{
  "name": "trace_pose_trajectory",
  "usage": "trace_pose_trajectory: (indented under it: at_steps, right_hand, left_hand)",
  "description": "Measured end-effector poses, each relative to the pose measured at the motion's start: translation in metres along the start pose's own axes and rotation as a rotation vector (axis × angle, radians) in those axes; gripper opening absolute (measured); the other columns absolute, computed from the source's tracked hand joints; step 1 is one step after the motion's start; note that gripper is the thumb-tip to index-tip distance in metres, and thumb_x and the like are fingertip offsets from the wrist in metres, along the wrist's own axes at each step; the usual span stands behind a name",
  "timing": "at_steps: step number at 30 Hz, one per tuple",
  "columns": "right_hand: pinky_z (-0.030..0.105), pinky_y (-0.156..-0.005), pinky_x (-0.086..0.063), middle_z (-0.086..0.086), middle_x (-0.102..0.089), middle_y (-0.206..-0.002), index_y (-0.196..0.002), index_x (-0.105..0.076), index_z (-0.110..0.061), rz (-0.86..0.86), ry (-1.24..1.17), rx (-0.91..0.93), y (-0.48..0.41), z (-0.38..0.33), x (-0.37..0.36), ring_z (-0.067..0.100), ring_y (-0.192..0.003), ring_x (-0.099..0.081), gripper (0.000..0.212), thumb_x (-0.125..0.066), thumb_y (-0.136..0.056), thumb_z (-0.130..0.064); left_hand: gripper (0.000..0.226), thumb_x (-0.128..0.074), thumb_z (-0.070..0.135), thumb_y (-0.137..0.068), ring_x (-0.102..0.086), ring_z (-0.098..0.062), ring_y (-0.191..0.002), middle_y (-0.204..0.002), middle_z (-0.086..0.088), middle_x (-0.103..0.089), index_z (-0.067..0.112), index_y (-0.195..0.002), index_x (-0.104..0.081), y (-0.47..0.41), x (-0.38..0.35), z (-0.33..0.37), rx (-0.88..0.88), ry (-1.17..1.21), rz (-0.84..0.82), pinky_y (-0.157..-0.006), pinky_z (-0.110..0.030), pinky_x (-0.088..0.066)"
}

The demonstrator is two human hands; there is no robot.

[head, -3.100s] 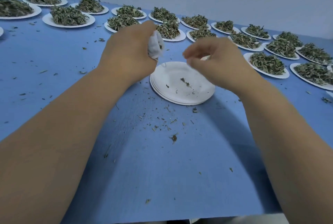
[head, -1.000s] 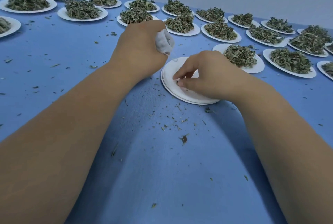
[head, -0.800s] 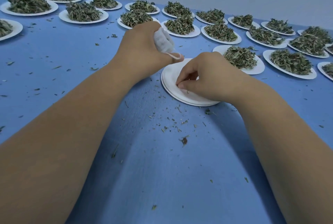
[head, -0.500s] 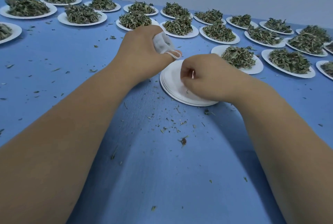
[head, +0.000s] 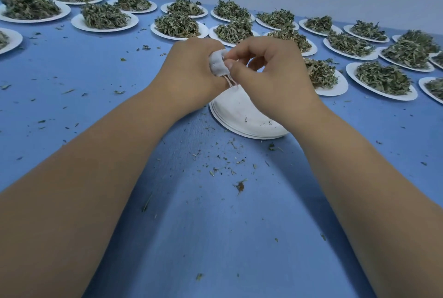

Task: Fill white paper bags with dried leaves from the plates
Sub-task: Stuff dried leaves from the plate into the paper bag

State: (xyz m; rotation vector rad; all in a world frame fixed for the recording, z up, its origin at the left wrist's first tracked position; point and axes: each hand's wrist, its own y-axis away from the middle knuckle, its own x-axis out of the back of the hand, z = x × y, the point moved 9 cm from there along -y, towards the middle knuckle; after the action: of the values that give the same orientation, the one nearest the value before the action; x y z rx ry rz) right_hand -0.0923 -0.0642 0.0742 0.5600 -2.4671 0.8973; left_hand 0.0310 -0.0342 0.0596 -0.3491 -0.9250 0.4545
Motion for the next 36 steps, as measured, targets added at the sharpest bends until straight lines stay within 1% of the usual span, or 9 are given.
trace_pose_trajectory:
  at_steps: [4, 10, 14, 18, 21, 24, 27, 30, 36]
  right_hand:
    - [0.023, -0.067, -0.044, -0.012, -0.066, -0.083, -0.087, -0.076, -0.031, 0.008, -0.106, -0.082, 0.0, 0.006, 0.002, 0.01, -0.08, -0.06, 0.014, -0.073, -0.09, -0.017]
    - [0.031, -0.112, -0.036, -0.012, -0.054, -0.142, -0.12, -0.072, -0.036, -0.111, -0.079, -0.049, 0.002, 0.001, -0.007, 0.002, -0.137, -0.042, 0.029, -0.058, -0.1, -0.021]
    - [0.031, -0.102, -0.049, -0.02, -0.06, -0.132, -0.127, -0.064, -0.037, -0.009, -0.102, -0.029, 0.004, 0.002, 0.001, -0.007, -0.125, -0.05, 0.048, -0.053, -0.083, -0.023]
    - [0.033, -0.104, -0.048, -0.021, -0.054, -0.133, -0.147, -0.04, -0.035, -0.157, -0.023, -0.069, 0.008, 0.008, -0.024, -0.006, -0.127, -0.049, 0.068, -0.063, -0.086, -0.016]
    - [0.037, -0.102, -0.052, -0.012, -0.055, -0.143, -0.15, -0.03, -0.032, -0.246, -0.228, -0.109, 0.001, -0.002, -0.048, 0.003, -0.125, -0.058, 0.082, -0.078, -0.084, -0.023]
    - [0.045, -0.094, -0.058, -0.004, -0.07, -0.123, -0.143, -0.035, -0.033, -0.353, -0.379, -0.097, -0.007, -0.021, -0.078, 0.014, -0.112, -0.069, 0.079, -0.082, -0.081, -0.022]
    - [0.033, -0.086, -0.058, -0.012, -0.074, -0.111, -0.137, -0.043, -0.037, -0.312, -0.349, -0.042, -0.013, -0.041, -0.098, 0.005, -0.102, -0.071, 0.067, -0.08, -0.082, -0.027]
    - [0.039, -0.086, -0.061, -0.011, -0.074, -0.11, -0.135, -0.049, -0.034, -0.344, -0.401, -0.053, -0.019, -0.061, -0.127, 0.007, -0.099, -0.072, 0.06, -0.076, -0.082, -0.027]
    - [0.037, -0.076, -0.061, -0.008, -0.074, -0.104, -0.128, -0.058, -0.031, -0.415, -0.504, -0.057, -0.033, -0.108, -0.186, 0.01, -0.095, -0.073, 0.048, -0.071, -0.082, -0.027]
  left_hand:
    - [0.032, -0.052, 0.045, -0.069, -0.032, -0.004, -0.05, -0.056, 0.005, -0.029, 0.027, -0.059, -0.028, -0.001, 0.0, 0.005, -0.036, -0.077, -0.02, -0.049, -0.015, -0.027]
    - [0.026, -0.06, 0.039, -0.068, -0.039, 0.0, -0.053, -0.055, 0.012, -0.041, 0.029, -0.058, -0.039, -0.004, 0.009, -0.005, 0.027, 0.04, 0.06, -0.049, -0.014, -0.03]
    - [0.026, -0.072, 0.029, -0.079, -0.05, 0.018, -0.063, -0.061, 0.026, -0.054, 0.039, -0.064, -0.053, -0.007, 0.017, -0.009, 0.043, 0.032, 0.102, -0.057, -0.004, -0.036]
    - [0.014, -0.078, 0.037, -0.075, -0.059, 0.009, -0.066, -0.078, 0.019, -0.069, 0.034, -0.07, -0.065, -0.002, 0.037, -0.015, 0.132, 0.246, 0.215, -0.058, -0.007, -0.041]
    - [0.014, -0.08, 0.035, -0.074, -0.069, -0.003, -0.074, -0.078, 0.013, -0.074, 0.026, -0.081, -0.072, 0.004, 0.05, -0.021, 0.212, 0.453, 0.266, -0.066, -0.024, -0.056]
    - [0.026, -0.087, 0.037, -0.071, -0.075, -0.017, -0.081, -0.082, 0.002, -0.077, 0.022, -0.088, -0.076, 0.013, 0.065, -0.032, 0.3, 0.752, 0.313, -0.071, -0.039, -0.063]
    - [0.028, -0.087, 0.036, -0.068, -0.075, -0.024, -0.084, -0.084, -0.004, -0.077, 0.019, -0.087, -0.075, 0.023, 0.084, -0.049, 0.34, 0.871, 0.335, -0.08, -0.05, -0.062]
    - [0.023, -0.087, 0.036, -0.068, -0.074, -0.021, -0.083, -0.082, -0.001, -0.076, 0.023, -0.082, -0.074, 0.038, 0.103, -0.073, 0.377, 0.886, 0.35, -0.081, -0.048, -0.061]
    - [0.06, -0.083, 0.046, -0.066, -0.072, -0.019, -0.09, -0.095, -0.002, -0.073, 0.014, -0.113, -0.064, 0.067, 0.149, -0.107, 0.392, 0.955, 0.296, -0.073, -0.032, -0.057]
